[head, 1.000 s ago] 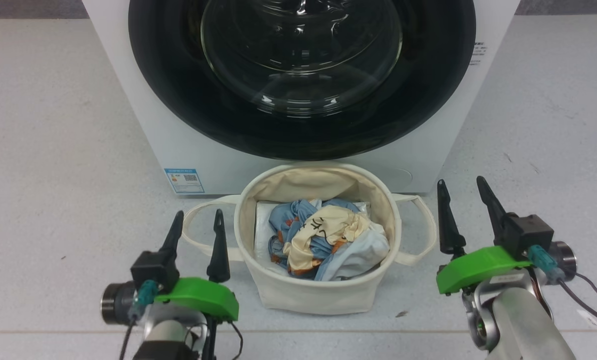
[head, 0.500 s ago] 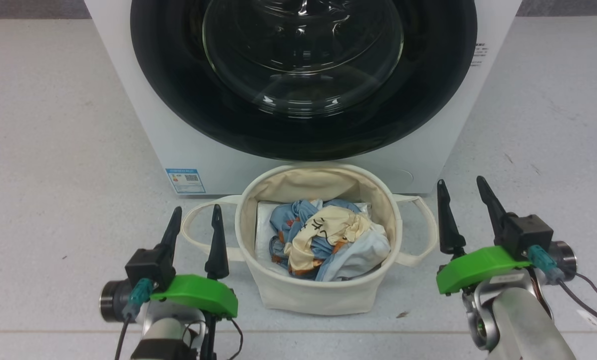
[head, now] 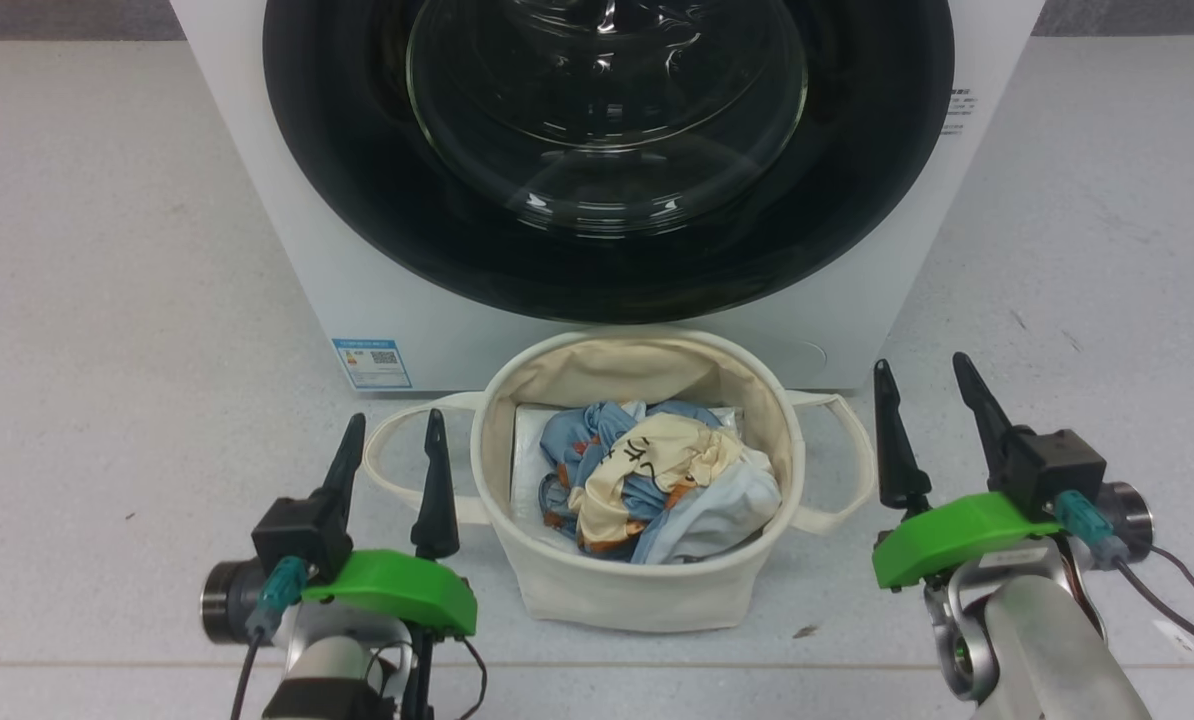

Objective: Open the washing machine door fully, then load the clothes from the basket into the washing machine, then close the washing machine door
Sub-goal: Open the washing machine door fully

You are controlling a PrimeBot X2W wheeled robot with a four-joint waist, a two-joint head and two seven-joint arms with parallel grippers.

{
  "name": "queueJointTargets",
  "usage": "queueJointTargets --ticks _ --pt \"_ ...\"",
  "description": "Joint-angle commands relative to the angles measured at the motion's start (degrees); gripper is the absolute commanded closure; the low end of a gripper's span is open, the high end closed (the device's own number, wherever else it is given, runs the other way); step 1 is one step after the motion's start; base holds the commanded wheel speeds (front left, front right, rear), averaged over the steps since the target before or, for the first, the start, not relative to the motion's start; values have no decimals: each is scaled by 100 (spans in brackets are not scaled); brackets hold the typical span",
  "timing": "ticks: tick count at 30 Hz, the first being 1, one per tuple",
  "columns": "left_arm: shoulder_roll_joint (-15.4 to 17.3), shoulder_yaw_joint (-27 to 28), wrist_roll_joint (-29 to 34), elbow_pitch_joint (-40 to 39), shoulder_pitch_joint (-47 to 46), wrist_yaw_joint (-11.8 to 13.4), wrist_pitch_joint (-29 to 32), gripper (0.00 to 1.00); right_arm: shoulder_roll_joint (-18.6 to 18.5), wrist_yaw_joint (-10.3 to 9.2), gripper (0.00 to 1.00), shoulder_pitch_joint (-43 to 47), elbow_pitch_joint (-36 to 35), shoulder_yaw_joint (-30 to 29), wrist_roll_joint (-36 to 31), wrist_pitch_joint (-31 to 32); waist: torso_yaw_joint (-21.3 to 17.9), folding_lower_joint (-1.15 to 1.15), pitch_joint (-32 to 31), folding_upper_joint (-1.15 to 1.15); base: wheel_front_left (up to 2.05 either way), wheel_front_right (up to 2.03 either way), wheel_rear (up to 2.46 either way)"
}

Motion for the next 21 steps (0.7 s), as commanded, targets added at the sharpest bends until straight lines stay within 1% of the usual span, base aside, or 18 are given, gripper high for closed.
queueJointTargets --ticks 1,17,21 --pt "72 163 33 -185 -163 25 -70 0 47 43 0 -185 -166 110 -48 -71 0 0 1 0 0 0 0" --pt "72 161 49 -145 -161 3 -70 0 47 43 0 -182 -137 115 -27 -71 3 0 -25 0 0 0 0" --pt "72 98 208 -57 -185 25 -70 0 47 43 0 -181 -121 124 -33 -71 5 0 -31 0 3 12 -15"
